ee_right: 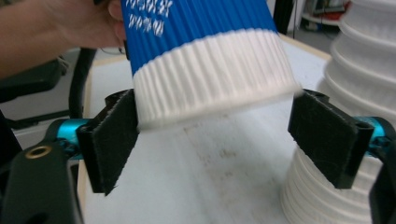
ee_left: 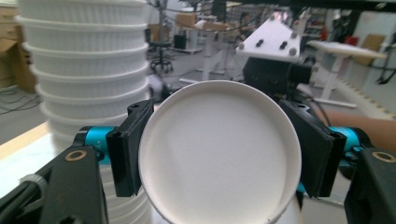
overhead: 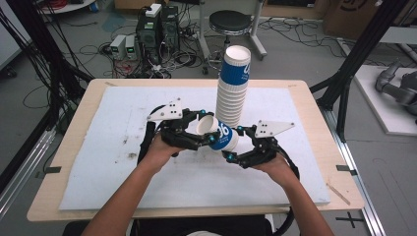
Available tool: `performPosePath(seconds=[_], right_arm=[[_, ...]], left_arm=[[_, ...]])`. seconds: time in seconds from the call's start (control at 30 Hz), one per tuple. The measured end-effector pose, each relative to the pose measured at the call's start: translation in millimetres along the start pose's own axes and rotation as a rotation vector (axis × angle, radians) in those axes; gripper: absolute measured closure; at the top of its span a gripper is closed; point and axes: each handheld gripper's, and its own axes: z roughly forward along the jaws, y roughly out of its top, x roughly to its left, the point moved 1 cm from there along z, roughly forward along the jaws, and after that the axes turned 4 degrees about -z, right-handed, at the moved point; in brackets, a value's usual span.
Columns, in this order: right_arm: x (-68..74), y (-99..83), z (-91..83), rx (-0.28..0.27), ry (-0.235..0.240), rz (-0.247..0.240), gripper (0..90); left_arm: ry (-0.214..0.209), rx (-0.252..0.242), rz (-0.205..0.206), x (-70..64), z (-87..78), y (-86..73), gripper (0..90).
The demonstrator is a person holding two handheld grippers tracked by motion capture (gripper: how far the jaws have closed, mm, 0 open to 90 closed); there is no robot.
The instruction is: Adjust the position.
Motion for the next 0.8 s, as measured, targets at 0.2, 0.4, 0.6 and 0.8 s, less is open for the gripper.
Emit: performPosePath(seconds=[0.2, 0.4, 0.6, 0.8], right_arm=[[0.8, -0.5, 3.1, -0.018, 0.075, -0.013, 20.1], [1.5, 0.8, -4.1, 0.065, 0.060, -0.104, 26.3], [5.1, 5.6, -9.7, 0.237, 0.019, -0.215, 26.4], [6.8, 5.6, -7.4, 0.267, 0.045, -0.230, 26.1]], left_arm=[[-0.034, 0.038, -0.011, -1.2, 0.0, -2.3, 29.8], [0.031, 0.172, 0.005, -5.6, 5.3, -10.5, 15.3], [0.025, 0.248, 0.056, -7.7, 2.8, -13.2, 15.4], [-0.043, 0.306, 0.073, -6.7, 7.6, -18.7, 22.9]])
